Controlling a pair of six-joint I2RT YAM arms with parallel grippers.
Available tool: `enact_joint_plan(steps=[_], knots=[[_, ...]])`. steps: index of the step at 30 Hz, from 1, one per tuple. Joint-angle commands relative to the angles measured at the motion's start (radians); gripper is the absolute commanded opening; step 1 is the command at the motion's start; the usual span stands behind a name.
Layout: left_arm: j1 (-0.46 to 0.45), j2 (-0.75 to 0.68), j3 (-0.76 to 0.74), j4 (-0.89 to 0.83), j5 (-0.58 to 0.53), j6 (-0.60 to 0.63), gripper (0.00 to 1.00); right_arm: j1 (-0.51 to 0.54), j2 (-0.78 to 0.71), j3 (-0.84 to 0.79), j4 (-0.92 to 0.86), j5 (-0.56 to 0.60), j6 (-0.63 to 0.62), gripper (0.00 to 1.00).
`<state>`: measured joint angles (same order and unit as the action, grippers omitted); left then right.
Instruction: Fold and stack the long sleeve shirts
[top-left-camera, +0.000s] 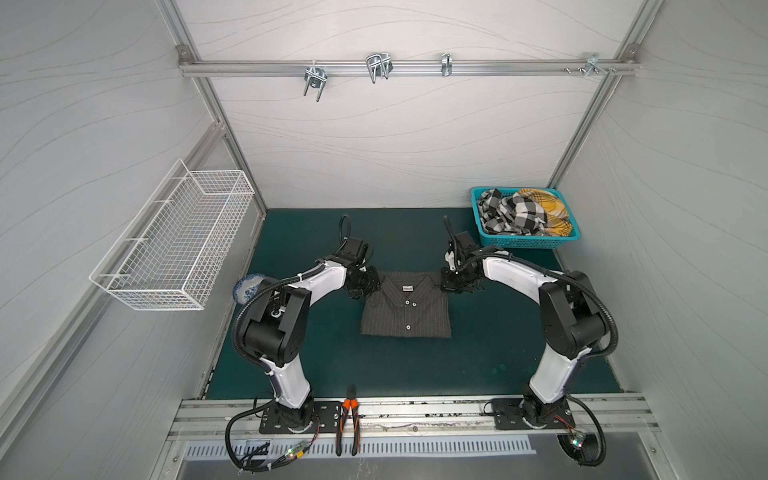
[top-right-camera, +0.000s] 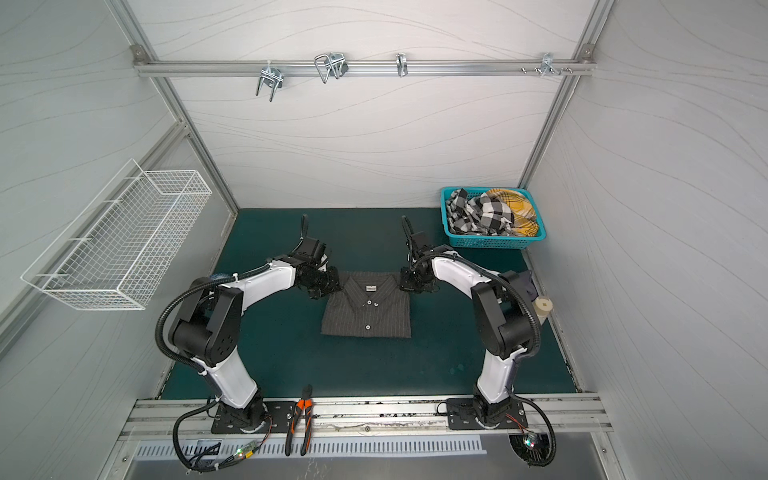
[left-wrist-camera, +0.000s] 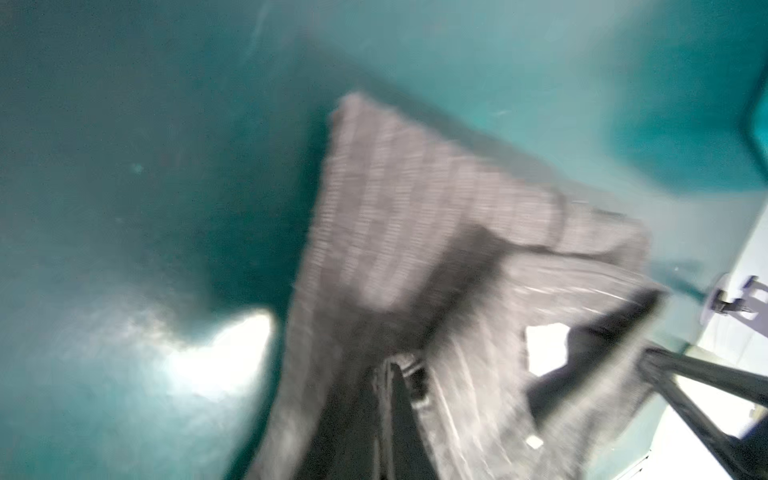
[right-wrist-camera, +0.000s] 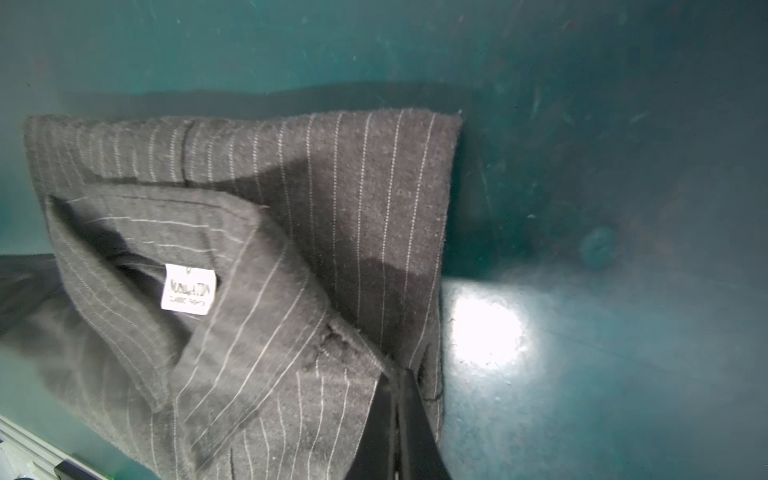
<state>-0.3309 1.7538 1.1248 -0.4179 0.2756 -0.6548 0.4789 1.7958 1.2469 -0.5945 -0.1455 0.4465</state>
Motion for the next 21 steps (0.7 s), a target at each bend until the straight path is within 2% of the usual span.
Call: enact_joint_plan(steps=[1,3,6,7,8,9,11,14,17,21], knots=[[0.007,0.052,0.131,-0.001,-0.078,0.032,0.00,-0.030,0.046,0.085,-0.045,0.010,-0.039,0.00],[0.015,0.163,0.213,-0.033,-0.073,0.050,0.00,-0.038,0.121,0.153,-0.058,-0.002,-0.056,0.00],[0.023,0.264,0.254,-0.021,-0.075,0.043,0.00,-0.040,0.230,0.240,-0.083,-0.011,-0.066,0.00],[0.026,0.282,0.254,-0.010,-0.072,0.036,0.00,-0.041,0.259,0.262,-0.094,0.002,-0.063,0.06],[0.030,0.301,0.259,0.001,-0.065,0.027,0.04,-0.043,0.291,0.290,-0.105,0.005,-0.062,0.19],[0.033,0.320,0.267,0.008,-0.060,0.020,0.18,-0.045,0.315,0.317,-0.120,0.016,-0.059,0.30],[0.037,0.351,0.300,0.004,-0.054,0.028,0.32,-0.049,0.339,0.347,-0.139,0.040,-0.053,0.37],[0.050,0.353,0.377,-0.050,-0.051,0.049,0.43,-0.051,0.295,0.356,-0.175,0.083,-0.038,0.51],[0.069,0.271,0.401,-0.092,-0.071,0.045,0.51,-0.047,0.187,0.338,-0.212,0.124,-0.033,0.60],[0.070,0.150,0.389,-0.211,-0.104,0.044,0.54,0.000,0.073,0.305,-0.261,0.148,-0.019,0.62]])
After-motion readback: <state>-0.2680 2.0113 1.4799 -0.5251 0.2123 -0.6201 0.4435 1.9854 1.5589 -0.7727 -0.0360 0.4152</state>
